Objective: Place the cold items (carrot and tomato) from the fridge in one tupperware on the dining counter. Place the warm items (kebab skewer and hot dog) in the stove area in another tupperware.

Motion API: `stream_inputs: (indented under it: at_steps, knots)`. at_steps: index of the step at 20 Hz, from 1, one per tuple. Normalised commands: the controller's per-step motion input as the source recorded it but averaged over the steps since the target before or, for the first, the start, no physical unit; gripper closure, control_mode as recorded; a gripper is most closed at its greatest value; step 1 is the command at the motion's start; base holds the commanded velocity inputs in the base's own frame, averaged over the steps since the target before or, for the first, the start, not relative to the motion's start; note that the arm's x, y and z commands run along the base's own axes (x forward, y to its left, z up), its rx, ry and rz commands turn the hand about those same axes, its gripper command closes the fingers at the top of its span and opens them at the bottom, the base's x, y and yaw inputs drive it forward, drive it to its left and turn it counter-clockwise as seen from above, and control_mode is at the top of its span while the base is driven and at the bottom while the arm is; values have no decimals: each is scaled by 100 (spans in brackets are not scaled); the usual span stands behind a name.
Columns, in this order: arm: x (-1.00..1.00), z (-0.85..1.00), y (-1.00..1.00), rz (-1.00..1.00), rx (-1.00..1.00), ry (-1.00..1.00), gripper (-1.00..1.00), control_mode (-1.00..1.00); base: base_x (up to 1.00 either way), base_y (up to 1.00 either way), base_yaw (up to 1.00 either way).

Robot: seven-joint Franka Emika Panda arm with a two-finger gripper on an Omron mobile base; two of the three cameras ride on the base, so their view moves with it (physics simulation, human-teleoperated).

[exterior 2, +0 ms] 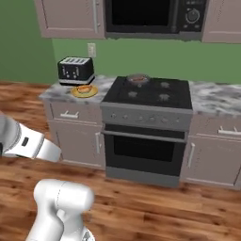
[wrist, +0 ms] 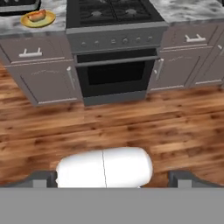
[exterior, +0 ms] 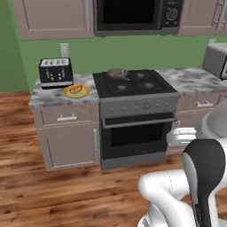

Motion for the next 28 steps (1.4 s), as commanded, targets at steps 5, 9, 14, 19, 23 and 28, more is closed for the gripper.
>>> stream_inputs:
  at_steps: [5,9,14,19,23,28]
  knots:
    - [0,0,0,0,0,0,-100,100,85,64,-21]
    - [0,0,0,0,0,0,-100,100,83,23,-20]
    - [0,0,0,0,0,0,-100,100,89,-25,-7]
    - [0,0,0,0,0,0,-100,100,93,-52,8]
    - [0,0,0,0,0,0,-100,100,80,-62,12]
    - [0,0,0,0,0,0,-100,100,90,-31,9]
